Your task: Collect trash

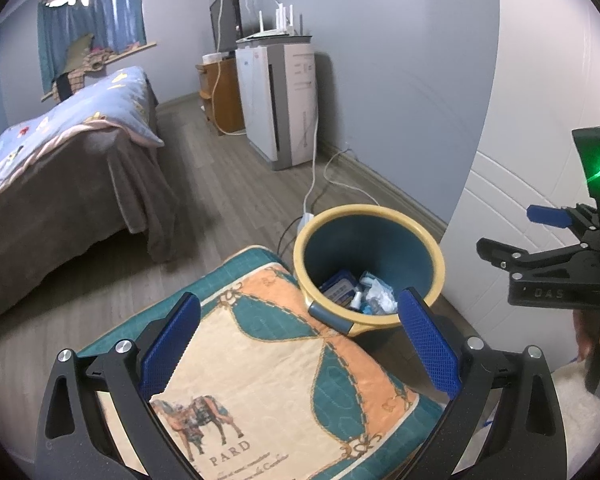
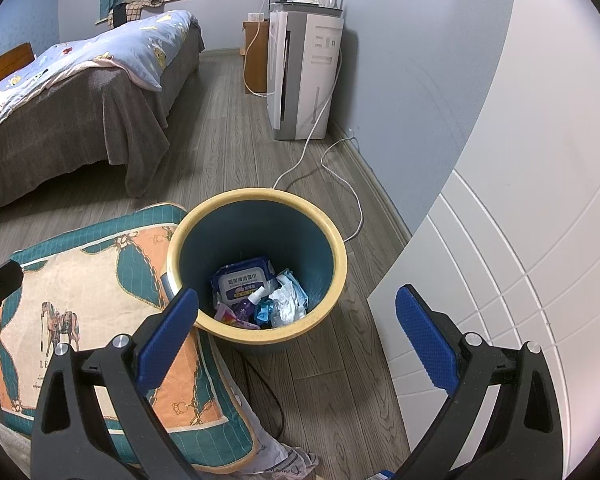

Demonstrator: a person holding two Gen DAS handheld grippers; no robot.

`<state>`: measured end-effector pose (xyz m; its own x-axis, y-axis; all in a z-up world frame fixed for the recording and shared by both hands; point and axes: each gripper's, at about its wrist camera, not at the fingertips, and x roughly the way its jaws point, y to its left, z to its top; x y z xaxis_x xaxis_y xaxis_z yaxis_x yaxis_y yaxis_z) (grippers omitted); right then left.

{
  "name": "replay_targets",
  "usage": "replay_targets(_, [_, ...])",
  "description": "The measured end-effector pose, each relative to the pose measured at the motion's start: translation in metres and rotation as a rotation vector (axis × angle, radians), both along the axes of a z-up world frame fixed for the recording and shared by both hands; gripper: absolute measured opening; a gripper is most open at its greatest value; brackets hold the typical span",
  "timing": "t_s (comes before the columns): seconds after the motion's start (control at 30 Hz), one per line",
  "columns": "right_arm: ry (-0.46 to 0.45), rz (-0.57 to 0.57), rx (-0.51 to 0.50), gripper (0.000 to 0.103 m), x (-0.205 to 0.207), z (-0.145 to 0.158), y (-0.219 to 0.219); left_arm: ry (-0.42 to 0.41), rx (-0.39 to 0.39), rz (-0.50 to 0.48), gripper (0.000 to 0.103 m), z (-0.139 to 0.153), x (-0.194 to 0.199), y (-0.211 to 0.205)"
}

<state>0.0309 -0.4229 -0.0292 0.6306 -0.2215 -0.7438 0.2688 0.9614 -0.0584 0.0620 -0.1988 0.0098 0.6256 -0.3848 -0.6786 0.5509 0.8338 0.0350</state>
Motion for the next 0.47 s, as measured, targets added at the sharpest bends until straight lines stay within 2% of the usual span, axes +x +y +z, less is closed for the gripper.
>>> replay_targets(0.3, [0.059, -0.041, -0.026, 0.097, 0.012, -0.01, 0.002, 0.013, -0.018, -0.006, 0.098, 0.004, -0.001, 0.01])
replay_targets(0.4, [0.116, -0.014, -0.018, 0.097, 0.032, -0.027, 0.016, 0.003, -0.034, 0.012, 0.098, 0.009, -0.002, 0.019])
replay_targets(0.47, [0.183, 0.04, -0.054, 0.097, 0.05, -0.045, 0.037, -0.01, -0.041, 0.031, 0.098, 0.014, -0.004, 0.027])
